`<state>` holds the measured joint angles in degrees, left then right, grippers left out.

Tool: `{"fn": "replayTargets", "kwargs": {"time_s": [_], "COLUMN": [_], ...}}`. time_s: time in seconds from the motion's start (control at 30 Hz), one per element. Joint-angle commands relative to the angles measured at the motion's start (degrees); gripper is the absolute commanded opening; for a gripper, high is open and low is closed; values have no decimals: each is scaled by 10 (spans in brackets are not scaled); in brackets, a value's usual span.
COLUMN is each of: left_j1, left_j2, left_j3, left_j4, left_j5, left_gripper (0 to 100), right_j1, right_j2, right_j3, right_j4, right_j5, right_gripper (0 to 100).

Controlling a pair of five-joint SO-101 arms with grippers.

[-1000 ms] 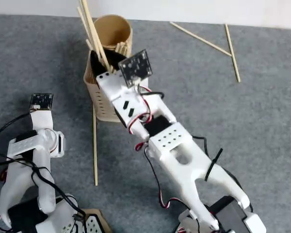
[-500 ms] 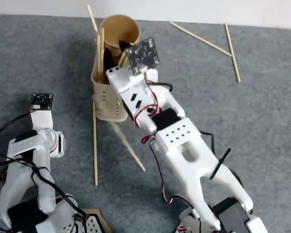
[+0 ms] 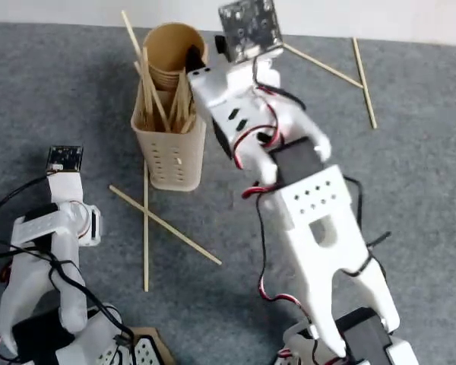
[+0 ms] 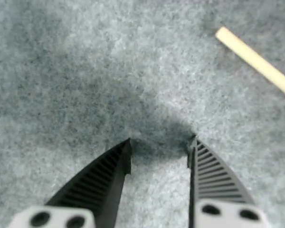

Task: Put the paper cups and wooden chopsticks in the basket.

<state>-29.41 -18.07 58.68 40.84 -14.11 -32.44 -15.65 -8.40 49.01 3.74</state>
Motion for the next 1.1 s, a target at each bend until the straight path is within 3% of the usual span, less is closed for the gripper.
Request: {"fn": "replayTargets", "kwargs": {"time_s": [0.0, 0.2, 0.3, 0.43, 0.63, 0.8, 1.07], "left_j1": [4, 7, 31, 124, 233, 264, 266], "left_j2": [-1, 0, 0, 0, 0, 0, 1], "left_j3": [-117, -369, -473, -516, -438, -344, -238], "left_j4": [123, 385, 496, 594, 535, 442, 338], "left_j5": [3, -32, -32, -28, 68, 137, 166], "left_gripper": [220, 220, 221, 221, 221, 235, 263], "right_j1": [36, 104, 126, 123, 126, 155, 198], "right_j2": [-9, -15, -67, -200, -399, -582, -801], "right_j3": [-116, -142, -110, 26, 444, 741, 881], "right_j4": [242, 426, 429, 382, 246, 138, 133], "right_j5": [11, 49, 48, 47, 53, 61, 61], "right_gripper": [139, 138, 136, 75, 56, 56, 56]}}
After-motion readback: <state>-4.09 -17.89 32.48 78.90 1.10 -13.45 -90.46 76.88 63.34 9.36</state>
